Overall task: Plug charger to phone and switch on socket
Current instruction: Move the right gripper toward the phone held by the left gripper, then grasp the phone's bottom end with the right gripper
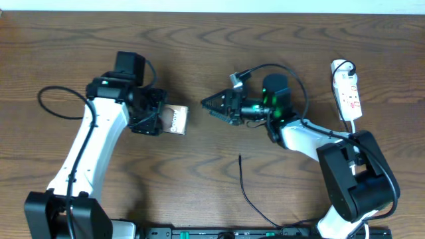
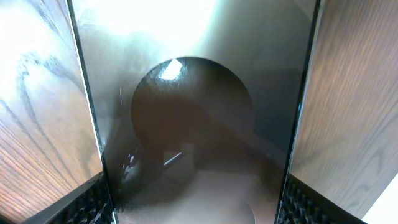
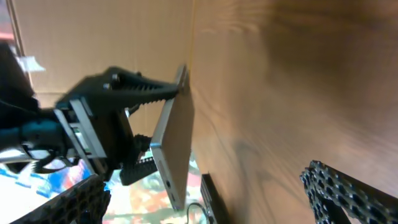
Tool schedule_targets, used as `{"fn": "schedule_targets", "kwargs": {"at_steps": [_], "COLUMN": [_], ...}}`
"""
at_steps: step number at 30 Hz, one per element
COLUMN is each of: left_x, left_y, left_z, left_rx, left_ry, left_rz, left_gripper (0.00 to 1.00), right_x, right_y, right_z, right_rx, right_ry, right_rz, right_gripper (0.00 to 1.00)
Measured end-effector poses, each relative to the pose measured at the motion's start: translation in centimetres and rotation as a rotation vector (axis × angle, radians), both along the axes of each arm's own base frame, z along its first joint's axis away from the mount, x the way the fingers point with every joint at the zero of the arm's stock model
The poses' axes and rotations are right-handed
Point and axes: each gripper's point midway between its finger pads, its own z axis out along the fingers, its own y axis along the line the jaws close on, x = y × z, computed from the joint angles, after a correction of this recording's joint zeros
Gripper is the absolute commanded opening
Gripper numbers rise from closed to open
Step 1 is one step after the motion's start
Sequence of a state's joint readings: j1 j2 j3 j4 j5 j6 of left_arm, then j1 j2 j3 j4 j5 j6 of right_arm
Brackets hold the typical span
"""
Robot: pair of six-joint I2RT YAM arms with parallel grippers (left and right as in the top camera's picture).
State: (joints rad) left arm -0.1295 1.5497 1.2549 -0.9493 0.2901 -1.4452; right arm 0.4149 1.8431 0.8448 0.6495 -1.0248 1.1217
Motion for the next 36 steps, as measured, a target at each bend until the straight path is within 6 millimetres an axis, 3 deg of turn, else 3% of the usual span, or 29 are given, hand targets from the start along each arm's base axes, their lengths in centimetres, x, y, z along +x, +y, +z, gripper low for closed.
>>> {"fn": "schedule_targets", "kwargs": {"at_steps": [13,15,21,29,36], "left_x": [-0.8,-0.9,-1.4,-1.5,-1.9], "left_y": [-2.8,-3.1,-4.2,-5.3,-6.1], "left_z": [-0.2,-0.2,-0.2,-0.1,-0.1], "left_rx": [-0.030,-0.031,-0.034,-0.037,-0.041], "left_ry": [0.047,0.048,0.054,0.045,0.050], "left_rz": [0.053,0.049,0.031,0.001,-0.006], "left_gripper": [0.07,0.07,0.07,0.07,0.07], "right_x": [-2.6,-3.0,-3.9,-4.2,-4.2], "right_y": [2.7,3.1,4.0,4.2,4.2], "right_z": [0.0,0.0,-0.1,-0.4,-0.4], "right_rx": [-0.009,-0.009,-0.012,-0.024,-0.025], "right_ry": [-0.101,-0.112,-0.132,-0.146,-0.151], "right_rz": [0.095,0.111,0.135,0.140,0.141], "right_gripper": [0.99,0.93,0.87,0.61,0.52]}}
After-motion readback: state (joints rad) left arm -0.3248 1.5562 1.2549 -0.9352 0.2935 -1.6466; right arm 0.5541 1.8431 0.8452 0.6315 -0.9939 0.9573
